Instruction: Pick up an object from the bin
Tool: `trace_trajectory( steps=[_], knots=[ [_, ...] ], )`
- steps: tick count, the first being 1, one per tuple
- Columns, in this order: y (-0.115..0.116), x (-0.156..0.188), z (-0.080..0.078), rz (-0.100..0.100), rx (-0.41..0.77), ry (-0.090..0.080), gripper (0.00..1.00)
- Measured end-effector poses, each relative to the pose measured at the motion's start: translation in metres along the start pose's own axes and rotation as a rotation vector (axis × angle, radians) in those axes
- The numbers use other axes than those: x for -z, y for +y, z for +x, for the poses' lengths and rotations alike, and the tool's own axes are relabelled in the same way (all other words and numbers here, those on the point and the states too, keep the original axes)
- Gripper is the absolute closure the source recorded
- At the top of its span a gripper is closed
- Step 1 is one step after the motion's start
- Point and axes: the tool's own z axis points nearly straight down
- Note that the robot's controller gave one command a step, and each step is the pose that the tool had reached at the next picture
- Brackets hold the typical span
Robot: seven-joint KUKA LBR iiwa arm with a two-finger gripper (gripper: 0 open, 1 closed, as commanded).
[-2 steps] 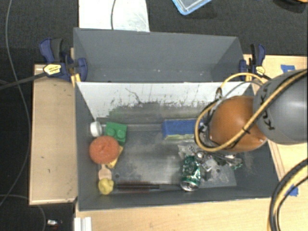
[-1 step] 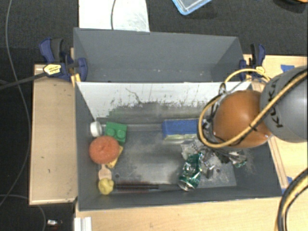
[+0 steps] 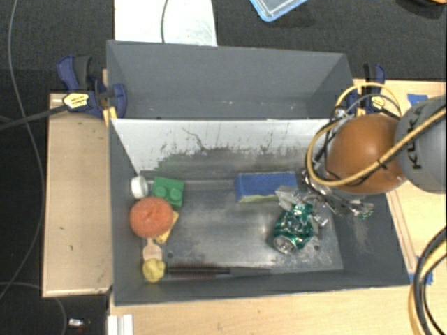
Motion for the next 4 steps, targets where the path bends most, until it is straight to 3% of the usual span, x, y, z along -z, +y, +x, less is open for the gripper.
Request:
trace_trajectory(
  steps=[1, 2, 3, 4],
  knots=[
    [0.000, 0.000, 0.000, 0.000, -0.001, 0.000, 1.00],
    [-0.003, 0.059, 0.000, -0.006, -0.038, 0.004, 1.00],
    [-0.011, 0.057, 0.002, 0.006, -0.015, -0.009, 1.00],
    [-0.020, 0.181, -0.017, -0.001, -0.017, -0.004, 1.00]
  ],
)
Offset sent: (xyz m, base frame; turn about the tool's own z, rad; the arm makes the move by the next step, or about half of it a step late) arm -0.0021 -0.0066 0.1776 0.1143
